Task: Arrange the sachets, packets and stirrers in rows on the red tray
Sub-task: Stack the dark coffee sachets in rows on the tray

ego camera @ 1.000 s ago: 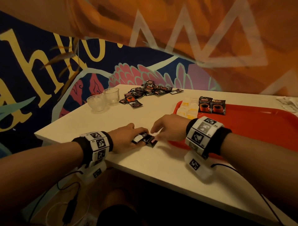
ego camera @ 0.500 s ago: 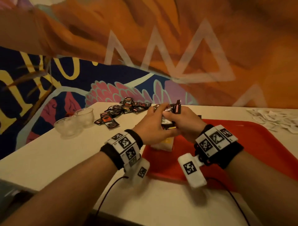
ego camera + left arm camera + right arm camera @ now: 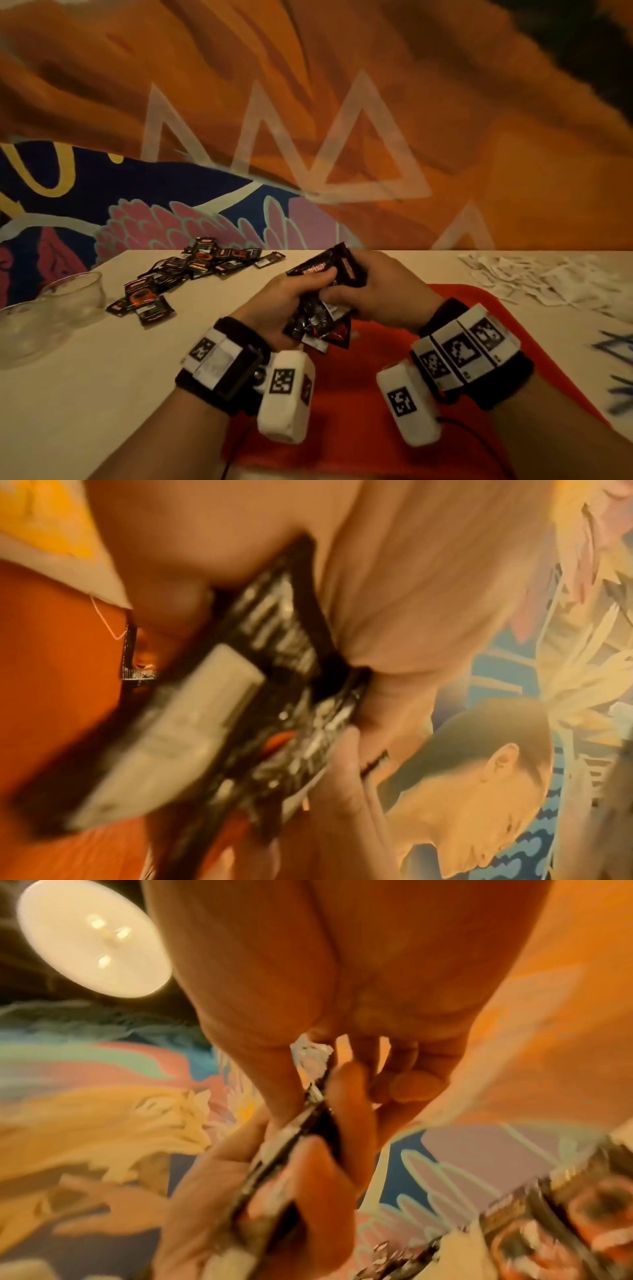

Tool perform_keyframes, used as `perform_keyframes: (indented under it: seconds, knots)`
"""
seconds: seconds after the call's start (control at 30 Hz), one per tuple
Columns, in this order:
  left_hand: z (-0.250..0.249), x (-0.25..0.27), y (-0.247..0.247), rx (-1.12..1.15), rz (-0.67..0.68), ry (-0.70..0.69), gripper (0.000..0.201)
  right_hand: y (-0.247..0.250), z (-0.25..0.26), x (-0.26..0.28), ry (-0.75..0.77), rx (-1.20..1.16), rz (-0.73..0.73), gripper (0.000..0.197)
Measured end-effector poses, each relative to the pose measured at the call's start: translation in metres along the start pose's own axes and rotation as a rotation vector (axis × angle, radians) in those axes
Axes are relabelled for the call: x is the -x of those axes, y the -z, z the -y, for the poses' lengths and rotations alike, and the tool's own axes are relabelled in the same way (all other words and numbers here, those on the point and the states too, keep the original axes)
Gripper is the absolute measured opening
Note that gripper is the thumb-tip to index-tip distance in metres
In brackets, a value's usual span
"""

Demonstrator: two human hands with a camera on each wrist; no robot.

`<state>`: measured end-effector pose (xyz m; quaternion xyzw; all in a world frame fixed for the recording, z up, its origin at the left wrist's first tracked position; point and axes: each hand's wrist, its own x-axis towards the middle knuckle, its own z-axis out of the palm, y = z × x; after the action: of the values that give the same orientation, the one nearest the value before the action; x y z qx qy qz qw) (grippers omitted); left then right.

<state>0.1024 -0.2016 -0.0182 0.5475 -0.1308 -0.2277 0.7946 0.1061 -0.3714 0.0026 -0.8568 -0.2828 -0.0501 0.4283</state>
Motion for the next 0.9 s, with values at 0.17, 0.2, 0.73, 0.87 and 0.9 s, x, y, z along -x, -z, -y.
perform_keyframes:
  seconds: [0.17,0.2,0.73,0.87,0.9]
  knots:
    - [0.006,-0.001,-0.005,0.059,-0.160,-0.077,0.030,0.008,0.025,0.008,0.081,0.265,-0.117,0.093]
    - [0.007,-0.001,-0.006,0.067,-0.180,-0.093,0.028,0.006,0.032,0.012,0.106,0.315,-0.019,0.105]
    - [0.021,0.007,-0.016,0.180,-0.183,-0.244,0.028,-0.018,0.025,0.011,0.169,0.598,0.198,0.108]
    - [0.022,0.009,-0.015,0.164,-0.121,-0.258,0.029,-0.019,0.019,0.008,0.182,0.607,0.131,0.097]
    - [0.021,0.009,-0.013,0.190,-0.103,-0.244,0.027,-0.020,0.018,0.008,0.197,0.596,0.121,0.092]
